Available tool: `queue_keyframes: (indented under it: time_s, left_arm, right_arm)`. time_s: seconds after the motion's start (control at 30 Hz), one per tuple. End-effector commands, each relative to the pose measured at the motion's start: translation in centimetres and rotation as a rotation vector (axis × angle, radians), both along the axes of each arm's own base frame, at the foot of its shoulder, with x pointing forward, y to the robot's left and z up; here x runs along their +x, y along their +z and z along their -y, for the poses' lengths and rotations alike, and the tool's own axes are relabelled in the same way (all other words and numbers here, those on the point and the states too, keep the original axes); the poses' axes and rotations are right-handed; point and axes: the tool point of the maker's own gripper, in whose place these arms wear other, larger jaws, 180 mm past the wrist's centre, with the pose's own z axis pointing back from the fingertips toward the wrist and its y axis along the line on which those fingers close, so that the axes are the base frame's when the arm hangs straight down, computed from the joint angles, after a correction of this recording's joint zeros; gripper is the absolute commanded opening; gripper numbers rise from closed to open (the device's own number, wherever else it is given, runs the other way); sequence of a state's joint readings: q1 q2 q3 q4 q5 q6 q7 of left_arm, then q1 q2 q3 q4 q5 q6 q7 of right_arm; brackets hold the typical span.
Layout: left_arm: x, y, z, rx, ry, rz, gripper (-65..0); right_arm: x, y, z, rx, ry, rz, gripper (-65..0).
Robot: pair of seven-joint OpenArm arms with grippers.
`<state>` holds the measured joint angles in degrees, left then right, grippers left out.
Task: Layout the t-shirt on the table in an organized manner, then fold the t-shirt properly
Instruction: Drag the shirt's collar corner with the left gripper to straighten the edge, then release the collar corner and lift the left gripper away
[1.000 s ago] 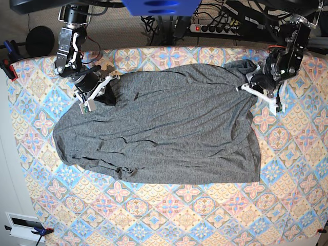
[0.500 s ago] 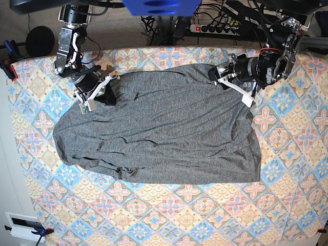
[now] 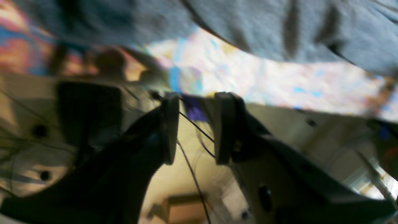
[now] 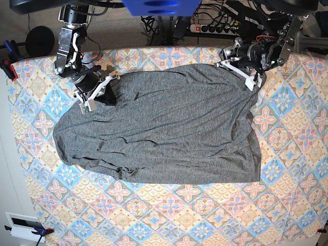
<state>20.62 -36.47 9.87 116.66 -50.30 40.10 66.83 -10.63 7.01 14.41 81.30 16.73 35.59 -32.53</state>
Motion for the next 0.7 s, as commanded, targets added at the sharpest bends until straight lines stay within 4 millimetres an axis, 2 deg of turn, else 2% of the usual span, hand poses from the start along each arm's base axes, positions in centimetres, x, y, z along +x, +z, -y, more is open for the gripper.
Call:
queue_keyframes:
  time_s: [0.0, 0.17, 0.27, 0.47, 0.67]
  left_arm:
    - [0.4, 0.3, -0.6, 0.022, -0.007, 0.019, -45.4]
    - [0.3, -0.2, -2.1, 0.110, -0.012, 0.035, -45.3]
    - [0.3, -1.0, -2.3, 0.130, 0.008, 0.030, -44.8]
    - [0.5, -1.6, -3.1, 0.209, 0.008, 0.052, -37.1]
    - [1.1, -1.5, -3.5, 0.237, 0.011, 0.075, -36.4]
  right_arm:
    - [-5.0, -4.9, 3.5, -0.238, 0.015, -0.278, -65.0]
    - [-5.0, -4.9, 3.5, -0.238, 0.016, -0.278, -65.0]
    - [-4.9, -4.9, 3.4, -0.235, 0.016, -0.271, -65.0]
    - [-4.6, -4.7, 3.3, -0.230, 0.014, -0.255, -65.0]
    - [-4.6, -4.7, 3.3, -0.230, 0.016, -0.255, -65.0]
